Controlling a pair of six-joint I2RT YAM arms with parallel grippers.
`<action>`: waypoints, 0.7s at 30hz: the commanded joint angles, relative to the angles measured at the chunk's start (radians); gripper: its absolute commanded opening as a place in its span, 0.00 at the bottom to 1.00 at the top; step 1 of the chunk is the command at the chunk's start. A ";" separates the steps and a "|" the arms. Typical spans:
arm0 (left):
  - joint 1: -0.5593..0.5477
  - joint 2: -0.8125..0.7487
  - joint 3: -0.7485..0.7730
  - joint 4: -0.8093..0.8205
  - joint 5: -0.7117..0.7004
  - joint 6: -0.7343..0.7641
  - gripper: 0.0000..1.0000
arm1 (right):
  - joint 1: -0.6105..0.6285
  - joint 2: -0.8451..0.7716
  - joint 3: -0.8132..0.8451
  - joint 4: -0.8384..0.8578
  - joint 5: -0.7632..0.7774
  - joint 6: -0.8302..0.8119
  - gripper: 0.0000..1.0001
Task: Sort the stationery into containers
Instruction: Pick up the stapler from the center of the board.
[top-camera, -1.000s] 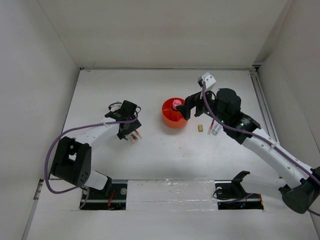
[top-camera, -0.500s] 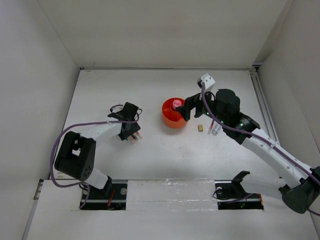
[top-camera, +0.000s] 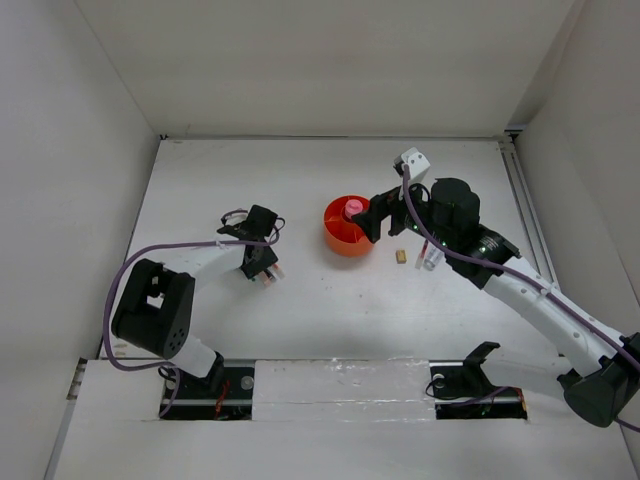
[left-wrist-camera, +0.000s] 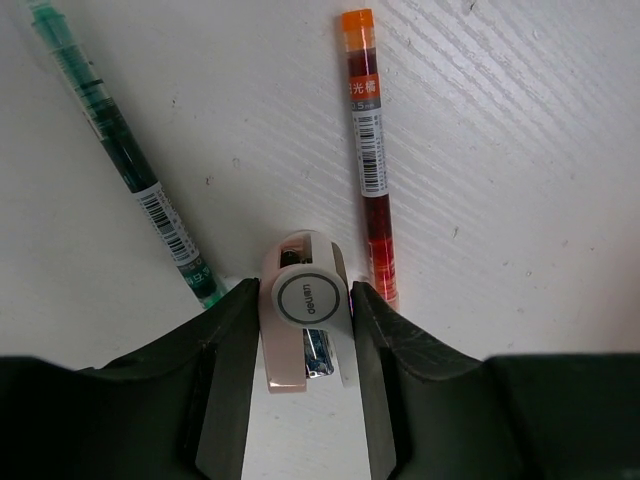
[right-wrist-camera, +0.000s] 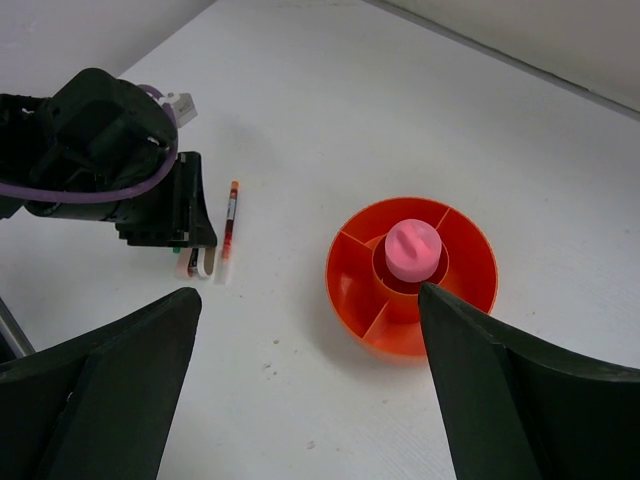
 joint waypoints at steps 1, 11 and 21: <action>0.001 0.013 -0.018 0.003 -0.013 -0.001 0.31 | 0.011 -0.014 -0.003 0.022 -0.011 0.007 0.95; 0.001 0.023 -0.018 -0.011 -0.002 -0.001 0.00 | 0.011 -0.014 -0.003 0.022 -0.022 0.007 0.95; 0.001 -0.206 0.102 -0.097 -0.013 0.059 0.00 | 0.011 -0.053 0.006 0.022 -0.040 0.016 0.95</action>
